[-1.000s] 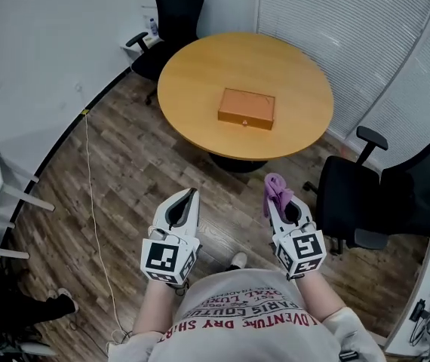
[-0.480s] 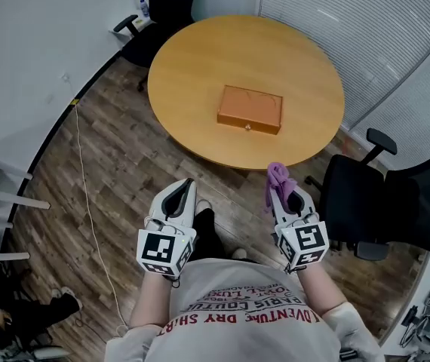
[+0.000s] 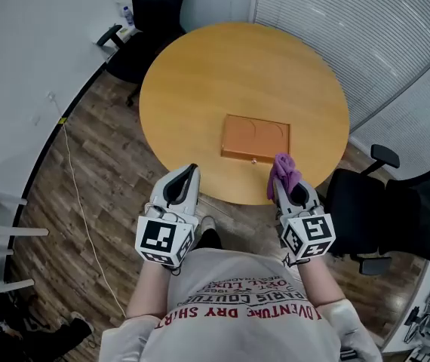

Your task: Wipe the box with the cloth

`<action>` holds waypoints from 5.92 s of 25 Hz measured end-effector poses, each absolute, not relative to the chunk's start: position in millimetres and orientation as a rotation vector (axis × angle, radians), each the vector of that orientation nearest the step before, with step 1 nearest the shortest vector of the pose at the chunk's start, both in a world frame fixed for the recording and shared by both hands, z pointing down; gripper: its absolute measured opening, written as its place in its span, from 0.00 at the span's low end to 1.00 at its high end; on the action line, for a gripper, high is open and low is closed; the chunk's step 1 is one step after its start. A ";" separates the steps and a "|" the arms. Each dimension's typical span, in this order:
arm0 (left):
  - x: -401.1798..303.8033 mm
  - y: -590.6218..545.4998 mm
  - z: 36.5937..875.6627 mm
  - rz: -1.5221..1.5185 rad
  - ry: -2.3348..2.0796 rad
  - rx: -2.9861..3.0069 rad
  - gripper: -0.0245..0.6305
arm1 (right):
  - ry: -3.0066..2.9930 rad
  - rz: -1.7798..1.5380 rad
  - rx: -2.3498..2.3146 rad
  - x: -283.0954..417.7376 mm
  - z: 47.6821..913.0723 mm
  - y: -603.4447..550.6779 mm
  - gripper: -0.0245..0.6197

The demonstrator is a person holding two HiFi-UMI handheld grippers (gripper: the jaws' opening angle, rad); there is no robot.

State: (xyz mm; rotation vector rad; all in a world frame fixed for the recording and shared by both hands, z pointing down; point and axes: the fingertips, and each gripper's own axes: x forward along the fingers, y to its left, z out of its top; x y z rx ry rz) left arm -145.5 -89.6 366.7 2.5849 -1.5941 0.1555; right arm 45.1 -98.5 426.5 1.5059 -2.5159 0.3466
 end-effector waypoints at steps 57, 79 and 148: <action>-179.7 -244.0 482.9 0.314 -1.556 2.309 0.05 | -1.896 -0.074 0.548 -57.7 624.0 -335.2 0.15; -200.9 -206.4 472.3 0.349 -1.556 2.347 0.05 | -1.735 -0.232 0.304 -61.8 625.5 -269.4 0.15; -129.5 -231.1 483.4 0.380 -1.515 2.337 0.05 | -1.792 -0.130 0.311 9.5 624.7 -286.8 0.15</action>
